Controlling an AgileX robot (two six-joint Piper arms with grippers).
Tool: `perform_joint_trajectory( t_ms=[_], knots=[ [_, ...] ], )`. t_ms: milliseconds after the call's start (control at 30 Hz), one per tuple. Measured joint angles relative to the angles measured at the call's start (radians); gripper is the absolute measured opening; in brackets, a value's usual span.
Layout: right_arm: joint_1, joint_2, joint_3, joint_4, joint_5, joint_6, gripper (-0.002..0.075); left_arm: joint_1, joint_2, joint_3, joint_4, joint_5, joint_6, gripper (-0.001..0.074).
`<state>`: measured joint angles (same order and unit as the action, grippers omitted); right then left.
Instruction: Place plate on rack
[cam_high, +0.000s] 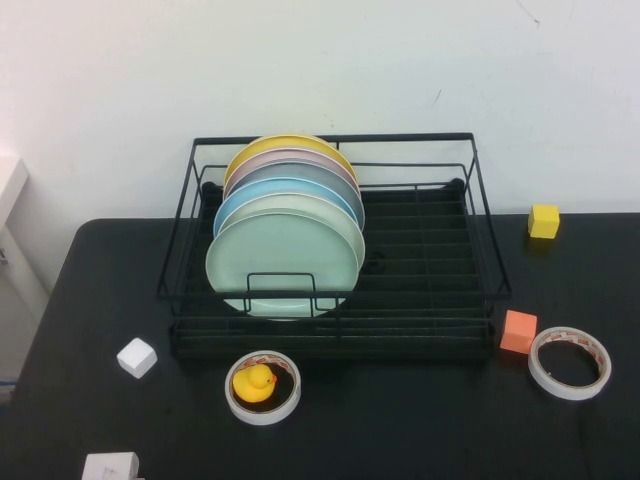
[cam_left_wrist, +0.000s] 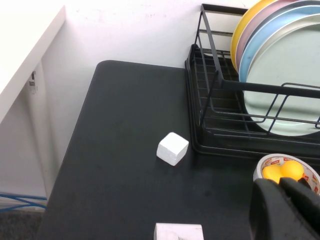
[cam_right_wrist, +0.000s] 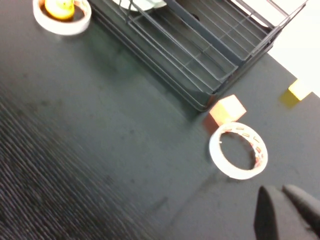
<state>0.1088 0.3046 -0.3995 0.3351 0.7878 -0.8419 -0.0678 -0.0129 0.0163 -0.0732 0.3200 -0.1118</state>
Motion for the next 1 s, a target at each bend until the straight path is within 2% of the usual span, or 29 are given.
perform_joint_trajectory(
  t_ms=[167,400,567,800,1000],
  knots=[
    [0.000,-0.019,0.000,-0.021,-0.018,-0.016,-0.0002,0.000,0.000,0.000,0.000,0.000,0.000,-0.0001],
    [-0.024,-0.132,0.028,-0.046,-0.188,-0.016,-0.0002,0.000,0.000,0.000,0.000,0.000,0.000,-0.0001],
    [-0.092,-0.236,0.175,-0.046,-0.415,-0.003,-0.0002,0.000,0.000,0.000,0.000,0.000,0.000,-0.0001],
    [-0.123,-0.317,0.411,0.003,-0.709,0.031,-0.0002,0.000,0.000,0.000,0.000,0.000,0.000,-0.0001],
    [-0.165,-0.317,0.425,0.048,-0.680,-0.004,-0.0002,0.000,0.000,0.000,0.002,0.000,0.000,-0.0001]
  ],
)
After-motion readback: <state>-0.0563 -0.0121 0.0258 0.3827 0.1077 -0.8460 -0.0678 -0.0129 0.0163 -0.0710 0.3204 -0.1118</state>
